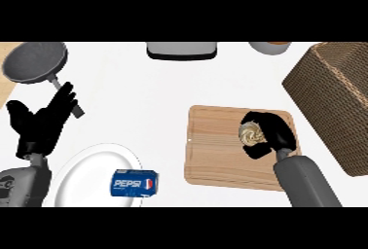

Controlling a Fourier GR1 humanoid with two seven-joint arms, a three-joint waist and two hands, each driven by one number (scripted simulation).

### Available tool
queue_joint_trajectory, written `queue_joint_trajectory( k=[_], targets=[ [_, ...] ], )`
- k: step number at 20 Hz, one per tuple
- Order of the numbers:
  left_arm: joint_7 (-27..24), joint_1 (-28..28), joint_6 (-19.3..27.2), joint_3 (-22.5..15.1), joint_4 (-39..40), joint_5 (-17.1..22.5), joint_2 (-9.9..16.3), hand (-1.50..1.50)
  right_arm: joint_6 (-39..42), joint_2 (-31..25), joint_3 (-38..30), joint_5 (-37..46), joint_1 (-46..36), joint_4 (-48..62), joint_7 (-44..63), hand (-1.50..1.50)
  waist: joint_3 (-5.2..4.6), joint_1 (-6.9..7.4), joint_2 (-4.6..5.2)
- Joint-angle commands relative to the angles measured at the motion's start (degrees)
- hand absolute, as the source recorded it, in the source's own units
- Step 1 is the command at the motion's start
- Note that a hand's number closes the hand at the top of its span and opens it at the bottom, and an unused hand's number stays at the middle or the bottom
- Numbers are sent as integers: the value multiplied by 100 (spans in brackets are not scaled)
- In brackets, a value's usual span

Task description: Pick the cupcake from the cutting board and place it in the basket

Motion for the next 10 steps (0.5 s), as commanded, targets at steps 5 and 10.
queue_joint_trajectory(
  k=[5,10],
  targets=[
    [-7,-266,-34,8,120,3,-48,0,-715,730,-450,378,-1072,1136,1357,150,30,122,72],
    [-29,-357,-201,-198,102,-25,-98,0,-1718,868,-848,291,-2047,1361,3877,150,25,524,168]
  ],
)
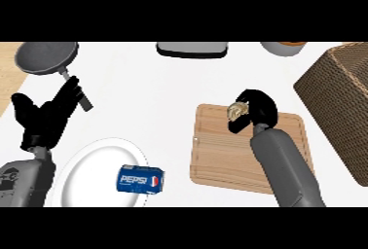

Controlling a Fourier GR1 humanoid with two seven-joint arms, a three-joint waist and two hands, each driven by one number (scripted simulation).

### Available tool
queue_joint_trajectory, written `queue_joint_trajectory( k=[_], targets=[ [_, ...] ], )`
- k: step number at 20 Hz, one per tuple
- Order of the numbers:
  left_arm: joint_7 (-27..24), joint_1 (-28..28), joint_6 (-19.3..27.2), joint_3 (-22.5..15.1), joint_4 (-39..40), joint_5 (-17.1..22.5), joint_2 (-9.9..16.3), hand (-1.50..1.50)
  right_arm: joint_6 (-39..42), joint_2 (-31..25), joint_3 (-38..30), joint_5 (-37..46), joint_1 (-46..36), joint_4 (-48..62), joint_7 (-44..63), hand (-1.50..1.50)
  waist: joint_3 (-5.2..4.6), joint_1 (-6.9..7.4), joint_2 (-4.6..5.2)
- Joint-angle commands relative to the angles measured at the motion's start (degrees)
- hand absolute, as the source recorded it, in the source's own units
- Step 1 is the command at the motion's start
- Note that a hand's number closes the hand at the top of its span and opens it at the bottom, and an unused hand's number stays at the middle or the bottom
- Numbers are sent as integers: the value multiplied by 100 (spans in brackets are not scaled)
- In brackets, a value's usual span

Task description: Pick the cupcake from the cutting board and place it in the basket

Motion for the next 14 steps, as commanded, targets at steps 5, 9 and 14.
queue_joint_trajectory(
  k=[5,9,14],
  targets=[
    [-11,-207,41,-278,-6,-122,-234,0,-1511,192,-110,-43,-1874,1339,2524,150,21,340,88],
    [26,-300,22,-322,67,-152,-243,0,-3009,194,39,-362,-2086,1180,2063,150,28,321,85],
    [52,-239,102,-225,6,-185,-157,0,-4088,194,354,193,-2836,1428,2214,150,14,257,26]
  ],
)
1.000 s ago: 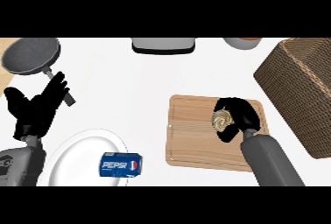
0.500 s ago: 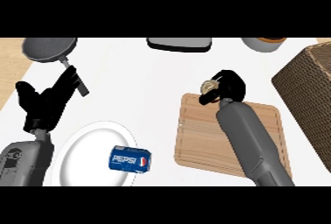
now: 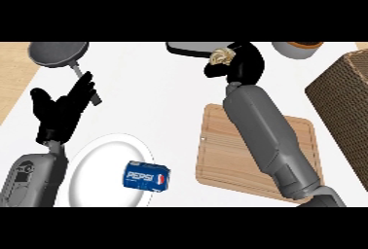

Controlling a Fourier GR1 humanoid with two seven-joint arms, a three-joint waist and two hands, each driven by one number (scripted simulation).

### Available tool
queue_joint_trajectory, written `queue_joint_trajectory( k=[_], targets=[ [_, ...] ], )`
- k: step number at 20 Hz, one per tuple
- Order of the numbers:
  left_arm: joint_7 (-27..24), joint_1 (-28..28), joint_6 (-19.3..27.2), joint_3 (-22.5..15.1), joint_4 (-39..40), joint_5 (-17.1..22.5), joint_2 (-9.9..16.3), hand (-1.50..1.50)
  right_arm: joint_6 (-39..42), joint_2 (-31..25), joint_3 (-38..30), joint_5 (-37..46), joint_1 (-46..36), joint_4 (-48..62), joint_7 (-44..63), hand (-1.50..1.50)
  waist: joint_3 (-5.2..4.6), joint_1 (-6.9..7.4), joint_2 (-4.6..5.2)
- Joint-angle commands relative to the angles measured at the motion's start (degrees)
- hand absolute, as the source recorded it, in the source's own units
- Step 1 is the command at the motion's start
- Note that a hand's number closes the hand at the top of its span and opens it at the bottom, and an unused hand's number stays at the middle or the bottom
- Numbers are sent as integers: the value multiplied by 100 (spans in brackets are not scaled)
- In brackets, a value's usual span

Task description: Pick the cupcake from the cutting board and place it in the basket

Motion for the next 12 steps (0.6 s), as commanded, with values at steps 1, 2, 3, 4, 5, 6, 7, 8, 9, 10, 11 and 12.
queue_joint_trajectory(
  k=[1,2,3,4,5,6,7,8,9,10,11,12],
  targets=[
    [-122,122,2,10,-3,-27,3,0,-1091,22,364,494,-821,390,729,150,-17,21,-37],
    [80,-112,-11,65,66,41,41,0,-1304,22,600,562,-799,497,869,150,-14,-73,-49],
    [217,-128,110,59,-84,-34,63,0,-1311,22,277,890,-1082,720,968,150,-12,-160,-52],
    [148,-53,178,-27,-24,-74,-100,0,-1288,22,363,964,-1298,843,1310,150,-16,-192,-65],
    [4,18,228,-21,90,-168,-89,0,-1278,21,286,1064,-1502,973,1462,150,-17,-242,-58],
    [-104,389,-84,83,-75,3,128,0,-1246,21,446,1331,-1568,1050,1917,150,-21,-226,-115],
    [142,155,-30,242,-114,82,248,0,-1039,-94,154,1445,-1895,1183,1916,150,-16,-315,-103],
    [127,45,268,90,26,-81,-68,0,-1036,20,237,1621,-2029,1374,2219,150,-18,-363,-89],
    [-54,321,-30,219,-53,81,147,0,-1057,20,284,1800,-2134,1459,2361,150,-18,-345,-101],
    [-21,110,17,255,141,40,177,0,-1060,-53,151,1861,-2215,1608,2378,150,-17,-390,-73],
    [158,190,122,122,-223,-6,60,0,-1004,-245,26,1816,-2216,1696,2283,150,-11,-357,-84],
    [-64,-13,235,261,222,-101,117,0,-665,-222,64,1926,-2501,1676,2429,150,-16,-479,-91]
  ],
)
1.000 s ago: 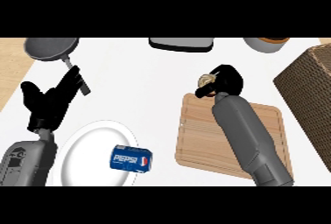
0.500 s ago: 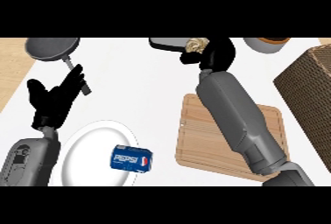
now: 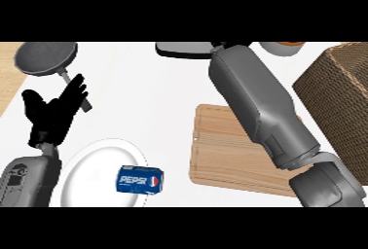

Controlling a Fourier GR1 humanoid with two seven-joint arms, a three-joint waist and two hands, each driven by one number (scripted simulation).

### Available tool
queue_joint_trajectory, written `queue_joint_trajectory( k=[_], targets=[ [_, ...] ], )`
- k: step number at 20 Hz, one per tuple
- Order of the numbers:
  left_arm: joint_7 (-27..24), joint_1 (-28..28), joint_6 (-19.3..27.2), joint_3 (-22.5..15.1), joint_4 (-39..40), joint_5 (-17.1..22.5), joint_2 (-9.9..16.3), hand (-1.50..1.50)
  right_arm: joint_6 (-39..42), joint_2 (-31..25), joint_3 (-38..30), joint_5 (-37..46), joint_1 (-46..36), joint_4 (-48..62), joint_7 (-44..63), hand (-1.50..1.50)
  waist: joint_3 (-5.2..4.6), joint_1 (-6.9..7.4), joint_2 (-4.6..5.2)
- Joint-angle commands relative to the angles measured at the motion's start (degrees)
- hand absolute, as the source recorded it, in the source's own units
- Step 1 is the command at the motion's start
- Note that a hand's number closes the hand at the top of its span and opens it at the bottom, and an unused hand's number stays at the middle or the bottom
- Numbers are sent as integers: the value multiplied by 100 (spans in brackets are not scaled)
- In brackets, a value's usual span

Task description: Pick the cupcake from the cutting board and place it in the basket

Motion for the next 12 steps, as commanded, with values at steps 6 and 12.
queue_joint_trajectory(
  k=[6,12],
  targets=[
    [-84,262,-107,118,-157,101,86,0,101,-851,-401,527,-999,762,906,150,3,-28,16],
    [51,187,-207,122,-285,174,144,0,64,-1365,-535,798,-1235,1151,1062,150,4,23,37]
  ],
)
